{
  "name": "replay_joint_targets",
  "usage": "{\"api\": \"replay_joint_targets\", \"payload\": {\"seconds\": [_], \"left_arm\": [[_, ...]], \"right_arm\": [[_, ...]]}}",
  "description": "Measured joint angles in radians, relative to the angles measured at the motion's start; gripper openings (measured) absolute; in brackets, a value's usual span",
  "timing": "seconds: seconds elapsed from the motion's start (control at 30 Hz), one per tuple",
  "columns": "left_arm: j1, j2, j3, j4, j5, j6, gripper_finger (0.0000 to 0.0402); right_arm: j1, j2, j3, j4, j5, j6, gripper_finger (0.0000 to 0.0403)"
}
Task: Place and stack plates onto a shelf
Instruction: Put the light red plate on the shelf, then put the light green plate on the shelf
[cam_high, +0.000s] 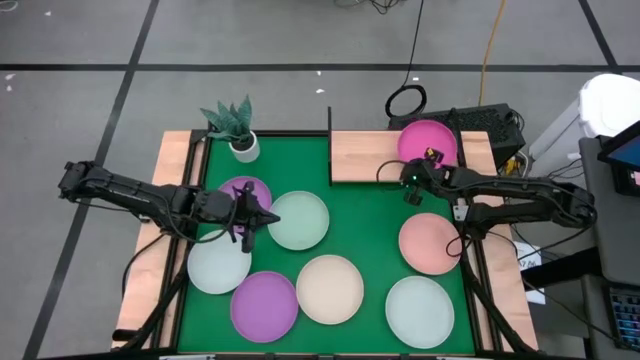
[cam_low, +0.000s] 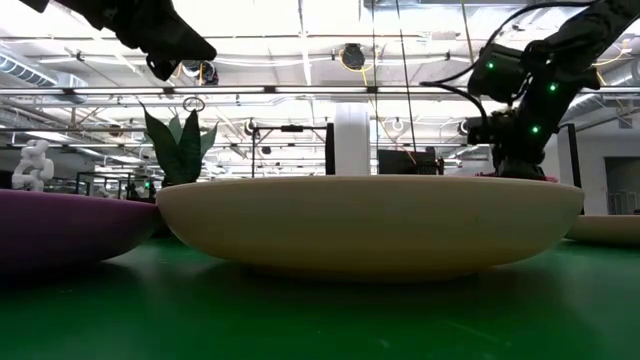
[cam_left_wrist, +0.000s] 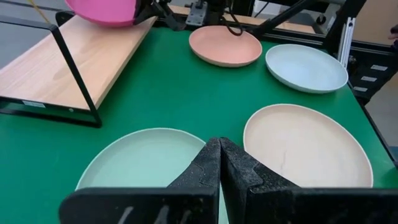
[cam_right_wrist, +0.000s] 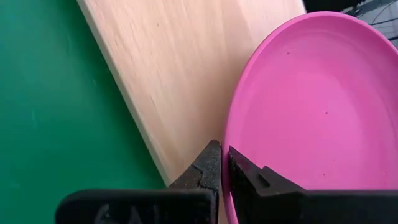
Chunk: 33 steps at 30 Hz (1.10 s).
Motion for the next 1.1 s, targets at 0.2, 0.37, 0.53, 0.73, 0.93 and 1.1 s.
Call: {"api": "replay_joint_targets", "payload": {"seconds": [0.2, 0.37, 0.53, 0.73, 0.93, 1.1], "left_arm": [[0.0, 0.0, 0.0, 0.0, 0.0, 0.0, 0.0003], [0.0, 0.0, 0.0, 0.0, 0.0, 0.0, 0.0003], [0.0, 0.0, 0.0, 0.0, 0.0, -0.003, 0.0003], [0.0, 0.0, 0.0, 0.016, -0.014, -0.013, 0.0003], [-0.001, 0.011, 0.0, 0.052, -0.038, -0.014, 0.002], [-0.001, 0.053, 0.0, 0.099, -0.05, 0.027, 0.0046]], "right_arm": [[-0.013, 0.0, -0.001, 0.004, -0.024, 0.01, 0.0006], [-0.013, 0.0, -0.001, 0.006, -0.023, 0.025, 0.0014], [-0.013, 0.0, -0.001, 0.019, -0.022, 0.03, 0.0043], [0.008, -0.013, -0.001, 0.05, -0.022, 0.027, 0.0084], [0.074, -0.11, -0.001, 0.067, -0.022, 0.023, 0.0114], [0.146, -0.216, 0.0, 0.093, -0.092, 0.031, 0.0125]]}}
